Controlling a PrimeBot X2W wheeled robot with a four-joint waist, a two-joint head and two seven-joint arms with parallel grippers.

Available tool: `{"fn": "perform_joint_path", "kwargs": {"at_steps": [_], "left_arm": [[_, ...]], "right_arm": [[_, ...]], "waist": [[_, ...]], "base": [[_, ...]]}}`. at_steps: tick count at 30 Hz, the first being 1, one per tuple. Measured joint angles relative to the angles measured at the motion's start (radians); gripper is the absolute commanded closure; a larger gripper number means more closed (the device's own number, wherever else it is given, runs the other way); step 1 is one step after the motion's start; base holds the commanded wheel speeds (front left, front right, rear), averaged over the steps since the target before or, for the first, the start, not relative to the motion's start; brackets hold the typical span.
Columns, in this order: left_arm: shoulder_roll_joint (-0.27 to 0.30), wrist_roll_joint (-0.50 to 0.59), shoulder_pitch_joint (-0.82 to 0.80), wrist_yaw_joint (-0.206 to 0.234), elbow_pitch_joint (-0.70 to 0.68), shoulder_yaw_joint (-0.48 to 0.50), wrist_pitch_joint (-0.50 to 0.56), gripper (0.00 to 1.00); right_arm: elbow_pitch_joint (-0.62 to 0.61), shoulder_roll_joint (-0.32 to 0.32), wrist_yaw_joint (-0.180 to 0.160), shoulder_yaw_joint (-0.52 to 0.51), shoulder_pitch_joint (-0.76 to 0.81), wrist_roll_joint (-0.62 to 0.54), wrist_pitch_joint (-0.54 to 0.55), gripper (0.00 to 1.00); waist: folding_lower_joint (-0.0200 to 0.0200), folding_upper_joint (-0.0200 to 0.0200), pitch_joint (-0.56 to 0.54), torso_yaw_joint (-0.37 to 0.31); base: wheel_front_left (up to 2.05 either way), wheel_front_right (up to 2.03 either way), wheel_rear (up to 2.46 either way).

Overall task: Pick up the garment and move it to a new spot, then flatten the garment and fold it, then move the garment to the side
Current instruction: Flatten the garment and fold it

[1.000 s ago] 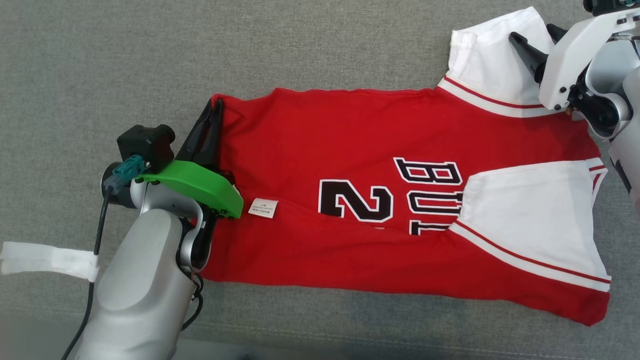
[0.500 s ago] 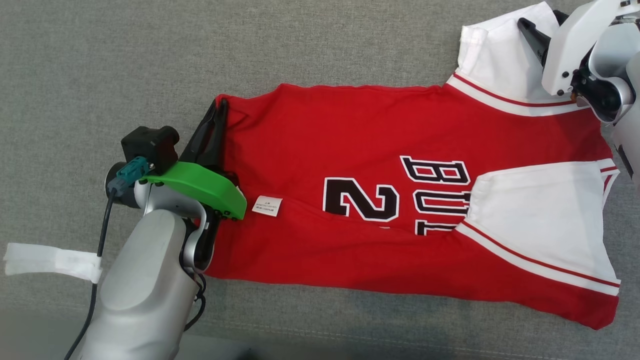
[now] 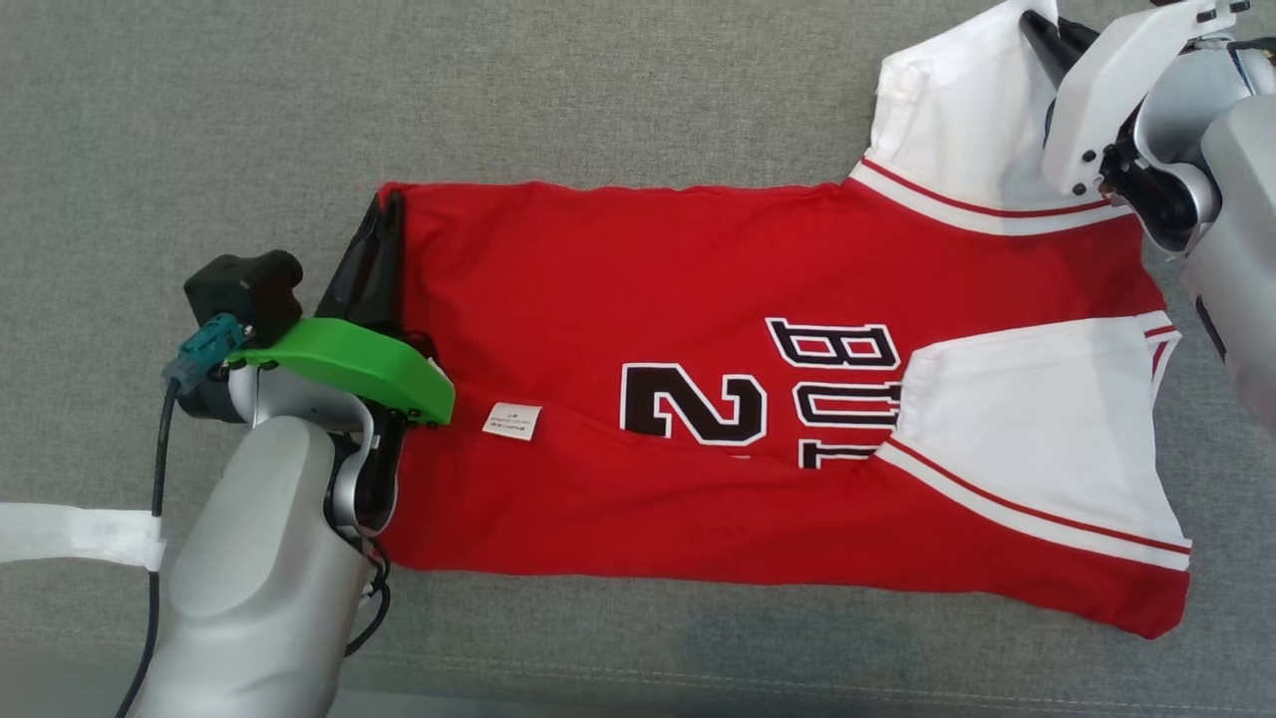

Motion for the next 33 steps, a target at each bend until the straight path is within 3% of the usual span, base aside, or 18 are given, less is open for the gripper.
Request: {"fn": "perform_joint_path", "kwargs": {"at_steps": [8,20,33], "left_arm": [[0.032,-0.005,0.019,-0.001,0.005,0.030,-0.008,1.00],[0.041,-0.026,0.169,-0.009,-0.009,0.056,-0.020,1.00],[0.060,-0.045,0.362,-0.007,-0.086,0.072,-0.025,1.00]], "right_arm": [[-0.083,0.025,0.000,0.042,0.087,0.043,-0.138,1.00],[-0.180,0.000,0.000,0.029,0.305,0.117,-0.386,1.00],[-0.310,-0.031,0.000,0.040,0.537,0.141,-0.397,1.00]], "waist": [[0.0000,0.0000,-0.051,-0.034],[-0.0001,0.0000,-0.169,-0.078],[-0.0001,0.0000,-0.302,-0.107]], "base": [[0.00,0.00,0.00],[0.00,0.00,0.00],[0.00,0.00,0.00]]}}
